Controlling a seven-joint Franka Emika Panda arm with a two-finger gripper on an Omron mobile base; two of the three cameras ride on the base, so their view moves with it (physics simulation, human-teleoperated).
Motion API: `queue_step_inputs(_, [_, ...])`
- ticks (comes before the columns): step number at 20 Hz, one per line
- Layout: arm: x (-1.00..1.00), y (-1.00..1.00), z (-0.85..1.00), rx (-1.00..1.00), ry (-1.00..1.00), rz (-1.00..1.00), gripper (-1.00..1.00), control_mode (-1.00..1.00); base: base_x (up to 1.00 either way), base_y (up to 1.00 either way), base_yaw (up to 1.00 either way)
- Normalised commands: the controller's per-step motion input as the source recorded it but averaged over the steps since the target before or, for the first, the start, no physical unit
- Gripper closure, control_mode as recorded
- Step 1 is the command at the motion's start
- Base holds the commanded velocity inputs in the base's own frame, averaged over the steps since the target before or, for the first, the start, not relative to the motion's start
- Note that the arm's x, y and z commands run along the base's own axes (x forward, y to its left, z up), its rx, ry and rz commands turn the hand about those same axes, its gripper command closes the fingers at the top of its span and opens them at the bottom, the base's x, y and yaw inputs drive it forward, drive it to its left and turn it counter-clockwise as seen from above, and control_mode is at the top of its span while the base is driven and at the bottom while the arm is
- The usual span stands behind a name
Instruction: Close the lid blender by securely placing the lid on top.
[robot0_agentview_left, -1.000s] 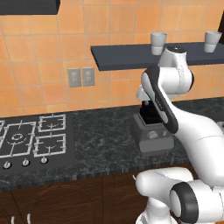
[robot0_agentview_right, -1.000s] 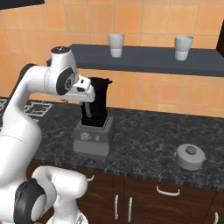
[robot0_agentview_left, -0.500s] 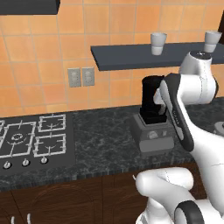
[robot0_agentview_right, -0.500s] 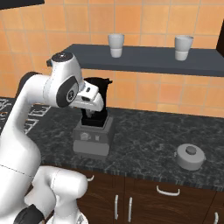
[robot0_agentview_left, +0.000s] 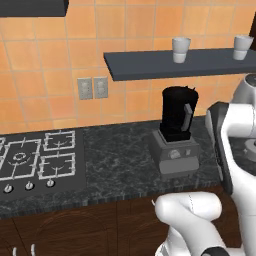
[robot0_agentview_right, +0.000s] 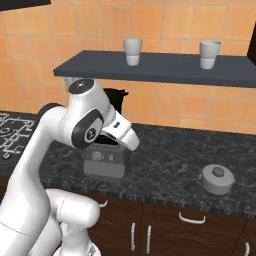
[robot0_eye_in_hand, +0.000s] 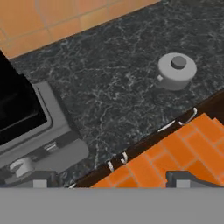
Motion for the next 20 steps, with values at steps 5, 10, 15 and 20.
queue_step_inputs(5, [-0.15, -0.75, -0.01, 0.0, -0.04, -0.29, -1.0, -1.0, 0.0, 0.0, 0.0])
queue_step_inputs(10, [-0.03, -0.71, 0.0, 0.0, -0.01, -0.1, -1.0, -1.0, 0.0, 0.0, 0.0])
queue_step_inputs(15, [0.0, -0.77, -0.06, 0.01, 0.0, -0.02, -1.0, -1.0, 0.0, 0.0, 0.0])
queue_step_inputs(20, [0.06, -0.66, -0.05, 0.04, 0.0, 0.0, -1.0, -1.0, 0.0, 0.0, 0.0])
